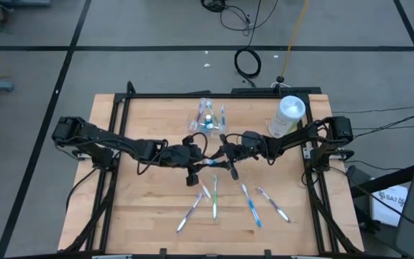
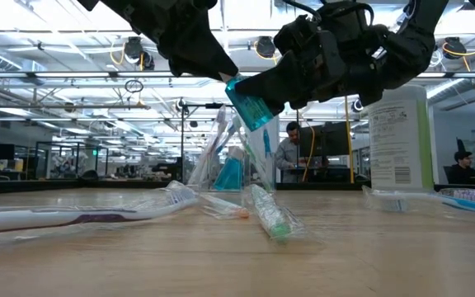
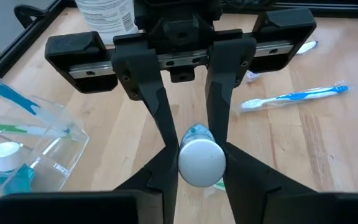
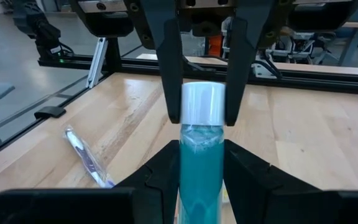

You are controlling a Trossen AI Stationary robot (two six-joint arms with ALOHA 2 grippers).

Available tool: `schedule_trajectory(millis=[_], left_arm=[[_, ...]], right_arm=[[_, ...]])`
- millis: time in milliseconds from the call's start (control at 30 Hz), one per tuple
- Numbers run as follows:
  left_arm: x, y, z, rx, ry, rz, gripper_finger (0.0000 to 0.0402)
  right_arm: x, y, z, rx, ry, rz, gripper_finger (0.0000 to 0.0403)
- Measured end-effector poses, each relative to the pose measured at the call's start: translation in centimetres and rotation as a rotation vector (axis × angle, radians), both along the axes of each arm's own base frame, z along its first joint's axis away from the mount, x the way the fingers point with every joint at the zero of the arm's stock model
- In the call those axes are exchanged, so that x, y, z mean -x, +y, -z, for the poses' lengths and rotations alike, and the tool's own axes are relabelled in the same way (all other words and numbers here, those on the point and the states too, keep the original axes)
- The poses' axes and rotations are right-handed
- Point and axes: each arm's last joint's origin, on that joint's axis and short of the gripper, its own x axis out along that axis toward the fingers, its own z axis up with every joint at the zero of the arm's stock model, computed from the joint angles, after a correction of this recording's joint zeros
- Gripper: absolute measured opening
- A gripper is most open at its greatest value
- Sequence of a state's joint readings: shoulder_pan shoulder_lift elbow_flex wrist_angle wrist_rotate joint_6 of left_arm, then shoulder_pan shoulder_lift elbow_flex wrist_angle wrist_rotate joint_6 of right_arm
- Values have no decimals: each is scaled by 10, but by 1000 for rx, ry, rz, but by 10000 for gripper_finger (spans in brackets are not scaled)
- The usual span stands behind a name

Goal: Pick & Place toothbrushing station
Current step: Put the blue mouthwash into the transparent organizer

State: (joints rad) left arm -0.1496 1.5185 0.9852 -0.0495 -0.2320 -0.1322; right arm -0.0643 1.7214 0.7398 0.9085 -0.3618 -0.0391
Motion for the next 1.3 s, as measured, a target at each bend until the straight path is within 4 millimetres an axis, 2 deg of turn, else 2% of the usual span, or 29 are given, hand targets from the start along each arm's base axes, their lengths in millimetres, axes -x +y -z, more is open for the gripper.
schedule_trajectory(millis=[267,367,600,733,933,1033,1167,1300], left_arm=[[-1,5,0,9,1,-10,111],[-1,5,0,12,1,-13,112],[0,10,1,19,12,-44,112],[0,23,2,-3,24,-102,113],[-1,54,0,-46,56,-148,113],[-3,71,-15,-83,83,-175,113],[-3,96,-46,-124,132,-239,113],[4,122,-70,-59,135,-363,113]], right_arm=[[0,0,0,2,2,4,109],[0,0,0,4,1,11,124],[0,-5,3,23,39,149,170],[5,-5,-4,29,82,165,192],[29,-11,-23,151,247,418,215],[39,-12,-31,158,293,466,220],[45,-11,-40,175,281,456,221],[47,-12,-42,204,277,451,218]])
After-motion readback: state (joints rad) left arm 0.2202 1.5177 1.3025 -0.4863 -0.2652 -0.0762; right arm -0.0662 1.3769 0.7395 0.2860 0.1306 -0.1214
